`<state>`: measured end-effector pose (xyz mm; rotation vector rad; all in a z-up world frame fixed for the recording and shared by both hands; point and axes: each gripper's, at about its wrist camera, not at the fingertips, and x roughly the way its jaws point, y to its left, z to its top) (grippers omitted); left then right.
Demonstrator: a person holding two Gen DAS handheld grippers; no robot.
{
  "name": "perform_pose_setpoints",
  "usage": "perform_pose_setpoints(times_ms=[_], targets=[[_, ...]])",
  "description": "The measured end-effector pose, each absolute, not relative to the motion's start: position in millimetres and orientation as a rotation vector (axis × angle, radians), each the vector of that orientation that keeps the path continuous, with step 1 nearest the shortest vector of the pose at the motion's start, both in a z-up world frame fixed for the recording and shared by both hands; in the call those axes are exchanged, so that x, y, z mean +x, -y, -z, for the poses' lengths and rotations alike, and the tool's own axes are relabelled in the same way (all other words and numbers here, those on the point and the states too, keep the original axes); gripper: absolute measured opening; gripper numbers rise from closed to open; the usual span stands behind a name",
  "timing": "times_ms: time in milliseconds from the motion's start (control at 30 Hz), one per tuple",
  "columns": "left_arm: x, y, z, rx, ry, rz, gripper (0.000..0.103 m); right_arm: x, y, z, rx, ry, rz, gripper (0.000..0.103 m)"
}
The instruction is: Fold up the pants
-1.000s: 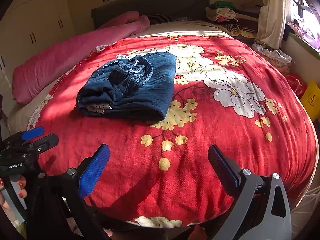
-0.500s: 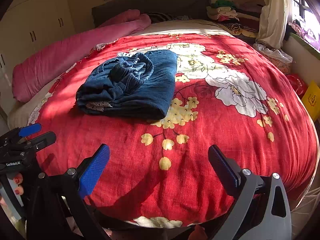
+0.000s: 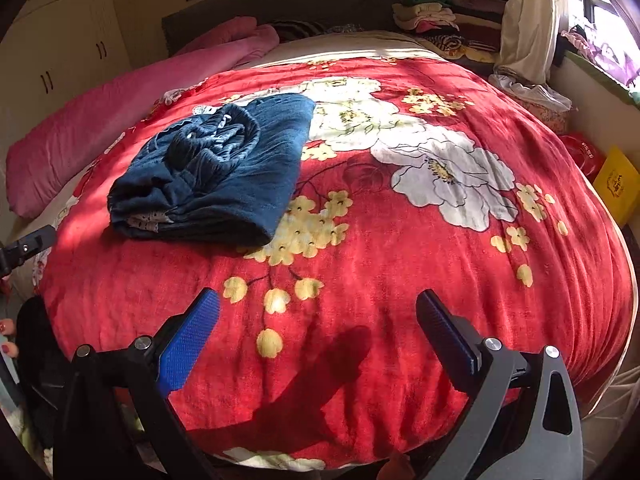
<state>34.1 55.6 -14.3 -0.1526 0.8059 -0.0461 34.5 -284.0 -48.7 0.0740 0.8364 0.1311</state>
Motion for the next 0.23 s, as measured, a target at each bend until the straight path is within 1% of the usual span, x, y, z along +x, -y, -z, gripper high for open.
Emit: perform_pose_setpoints(times_ms=[67,233], targets=[[61,-81,15,-0.117,-0.82,-0.06,0.093,51,313,46,0.097,-0.837,-0.071,0.098],[136,-165,26,-0.131,-0.827,-0.275,0.093,108,408,42,0.111,-0.825,0.137,0.098]])
